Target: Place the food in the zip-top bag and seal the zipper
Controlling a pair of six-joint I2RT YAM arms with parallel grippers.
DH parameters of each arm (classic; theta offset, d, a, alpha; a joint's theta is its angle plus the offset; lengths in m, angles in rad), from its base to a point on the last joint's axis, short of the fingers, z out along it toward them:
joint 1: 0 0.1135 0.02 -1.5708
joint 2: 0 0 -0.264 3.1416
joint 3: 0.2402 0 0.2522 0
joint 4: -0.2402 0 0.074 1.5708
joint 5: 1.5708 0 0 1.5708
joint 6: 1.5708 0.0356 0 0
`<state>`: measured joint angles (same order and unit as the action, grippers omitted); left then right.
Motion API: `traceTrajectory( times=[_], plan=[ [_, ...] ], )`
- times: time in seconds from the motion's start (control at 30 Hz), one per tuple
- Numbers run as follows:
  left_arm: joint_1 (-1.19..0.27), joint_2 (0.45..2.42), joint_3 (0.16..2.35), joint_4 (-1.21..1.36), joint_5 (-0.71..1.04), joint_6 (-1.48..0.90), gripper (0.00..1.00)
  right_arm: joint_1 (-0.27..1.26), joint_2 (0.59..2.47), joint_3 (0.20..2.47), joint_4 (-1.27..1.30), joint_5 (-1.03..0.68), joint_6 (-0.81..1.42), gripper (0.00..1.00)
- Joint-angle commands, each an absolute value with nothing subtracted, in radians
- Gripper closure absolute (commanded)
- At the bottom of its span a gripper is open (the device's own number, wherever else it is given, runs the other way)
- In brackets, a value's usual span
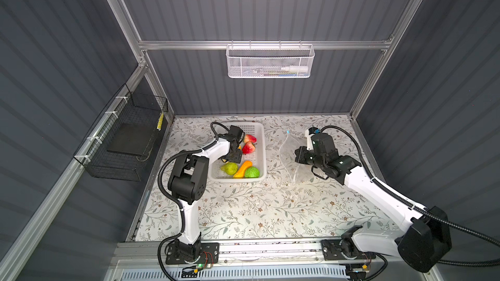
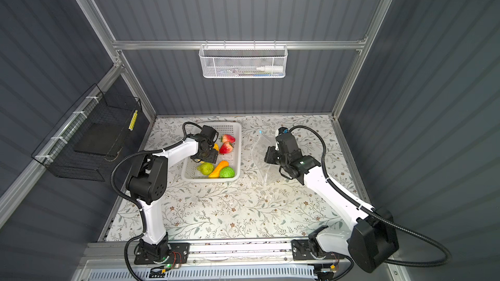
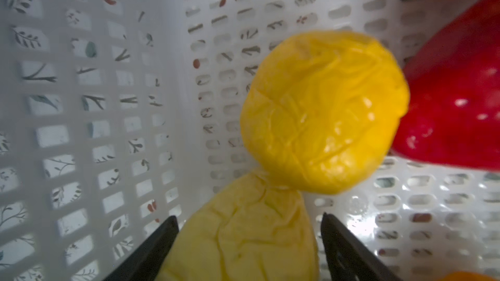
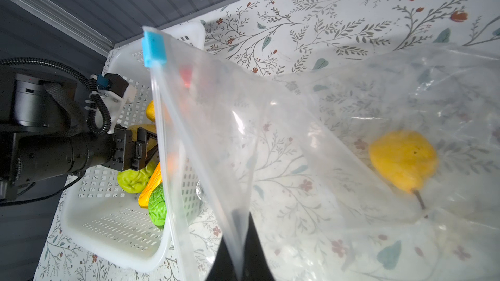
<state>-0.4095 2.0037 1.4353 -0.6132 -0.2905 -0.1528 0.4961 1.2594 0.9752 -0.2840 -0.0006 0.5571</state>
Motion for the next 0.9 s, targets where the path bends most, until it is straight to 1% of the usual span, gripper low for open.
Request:
traceTrajectory(
  times=[0.0,0.07,0.13,0.27,0.3,0.53,0.63,0.77,0.87],
  plan=[
    [-0.403,2.009,1.437,-0.631,-0.258,-0.173,0.16,0.493,1.242,0.968,-0.281,0.009,0.549,1.00],
    [-0.402,2.003,1.434,-0.621,-0.258,-0.176,0.17,0.493,1.241,0.971,-0.281,0.008,0.547,1.00],
    [-0.402,2.000,1.433,-0.615,-0.262,-0.177,0.21,0.492,1.242,0.973,-0.281,0.008,0.546,1.00],
    [-0.401,1.986,1.430,-0.608,-0.274,-0.175,0.38,0.494,1.241,0.973,-0.283,0.009,0.546,1.00],
    [-0.401,1.980,1.428,-0.606,-0.276,-0.175,0.40,0.493,1.241,0.974,-0.282,0.010,0.545,1.00],
    [-0.401,1.907,1.424,-0.617,-0.284,-0.190,0.41,0.491,1.243,0.977,-0.278,0.007,0.546,1.00],
    [-0.401,1.846,1.374,-0.614,-0.277,-0.196,0.41,0.492,1.242,0.977,-0.271,0.003,0.548,1.00],
    [-0.402,1.756,1.348,-0.605,-0.230,-0.205,0.41,0.492,1.244,0.976,-0.264,0.000,0.550,1.00],
    [-0.402,1.688,1.328,-0.581,-0.150,-0.215,0.41,0.492,1.245,0.976,-0.258,-0.003,0.553,1.00]
  ],
)
